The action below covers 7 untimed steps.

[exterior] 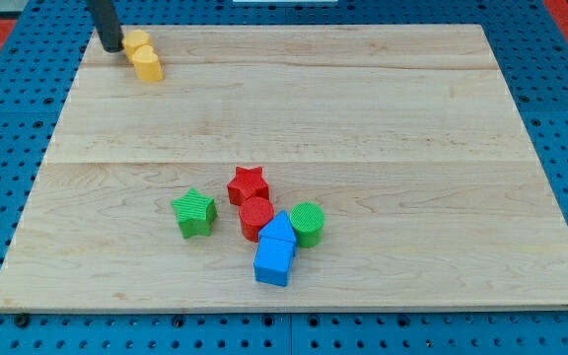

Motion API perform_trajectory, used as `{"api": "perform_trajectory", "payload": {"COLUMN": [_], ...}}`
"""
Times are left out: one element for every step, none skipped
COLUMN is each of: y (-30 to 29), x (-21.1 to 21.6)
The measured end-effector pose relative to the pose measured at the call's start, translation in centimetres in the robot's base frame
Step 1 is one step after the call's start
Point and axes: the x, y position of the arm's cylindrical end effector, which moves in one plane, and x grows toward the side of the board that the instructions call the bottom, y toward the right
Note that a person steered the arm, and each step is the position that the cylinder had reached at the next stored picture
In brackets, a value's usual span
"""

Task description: Push the yellow heart toward the right side of the red star

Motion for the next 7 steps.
{"api": "perform_trajectory", "payload": {"y": [3.6, 4.9, 0.1, 5.5, 12.7, 16.8, 16.9], "x": [5.6, 7.1, 5.4, 4.1, 7.5, 10.0, 5.9]}}
